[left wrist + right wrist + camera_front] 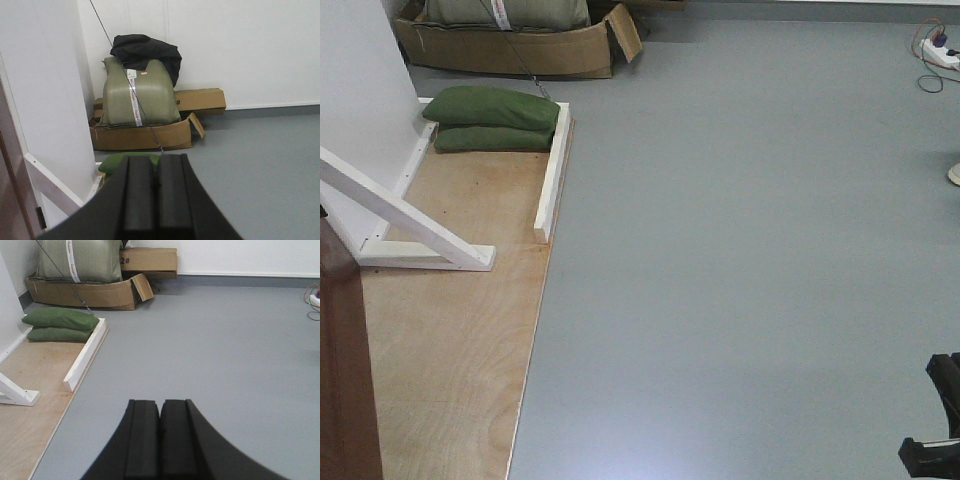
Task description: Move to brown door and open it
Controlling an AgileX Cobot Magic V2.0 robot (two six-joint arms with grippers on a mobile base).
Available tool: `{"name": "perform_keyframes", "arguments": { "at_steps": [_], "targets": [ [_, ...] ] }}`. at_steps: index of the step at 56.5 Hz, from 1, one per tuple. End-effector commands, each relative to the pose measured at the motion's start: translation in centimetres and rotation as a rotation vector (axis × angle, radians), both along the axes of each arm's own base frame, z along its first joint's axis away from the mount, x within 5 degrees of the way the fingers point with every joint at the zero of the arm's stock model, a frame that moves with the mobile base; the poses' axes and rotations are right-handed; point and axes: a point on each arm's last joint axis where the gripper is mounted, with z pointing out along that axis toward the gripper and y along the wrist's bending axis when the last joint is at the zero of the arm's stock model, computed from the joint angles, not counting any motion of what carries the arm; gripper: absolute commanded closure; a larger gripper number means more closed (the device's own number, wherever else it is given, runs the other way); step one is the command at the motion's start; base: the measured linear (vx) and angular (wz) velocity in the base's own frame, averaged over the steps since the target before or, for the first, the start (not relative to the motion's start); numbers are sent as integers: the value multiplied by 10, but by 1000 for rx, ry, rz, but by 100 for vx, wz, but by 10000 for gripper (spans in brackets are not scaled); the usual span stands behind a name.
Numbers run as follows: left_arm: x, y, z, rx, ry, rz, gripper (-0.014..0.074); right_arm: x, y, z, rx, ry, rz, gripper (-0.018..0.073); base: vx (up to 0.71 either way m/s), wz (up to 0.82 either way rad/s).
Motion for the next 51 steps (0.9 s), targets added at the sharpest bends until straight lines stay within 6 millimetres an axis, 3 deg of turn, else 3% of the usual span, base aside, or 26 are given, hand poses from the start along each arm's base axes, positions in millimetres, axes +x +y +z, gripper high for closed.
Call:
{"name": "perform_keyframes", "arguments": {
  "at_steps": [1, 12, 18, 25, 27, 42, 51],
  "targets": [
    [-2, -1, 17, -9, -119, -17, 600, 2, -1, 6, -7, -83, -5, 559, 0, 0],
    [-2, -2, 18, -8, -129, -18, 600, 2, -1, 6, -7, -80, -5, 559, 0, 0],
    [-1, -3, 31, -8, -194, -32, 600, 2, -1, 6, -7, -80, -5, 559, 0, 0],
    [-4, -4, 70, -6, -319, -44, 600, 2, -1, 6, -7, -80, -5, 559, 0, 0],
    [-7, -4, 89, 4, -367, -43, 600, 2, -1, 6, -7, -80, -5, 559, 0, 0],
    [-17, -2, 183, 256, -533, 78, 600, 2, -1, 6, -7, -80, -5, 559, 0, 0],
    [-28, -2, 220, 431, -618, 162, 600, 2, -1, 6, -7, -80, -5, 559, 0, 0]
  ]
}}
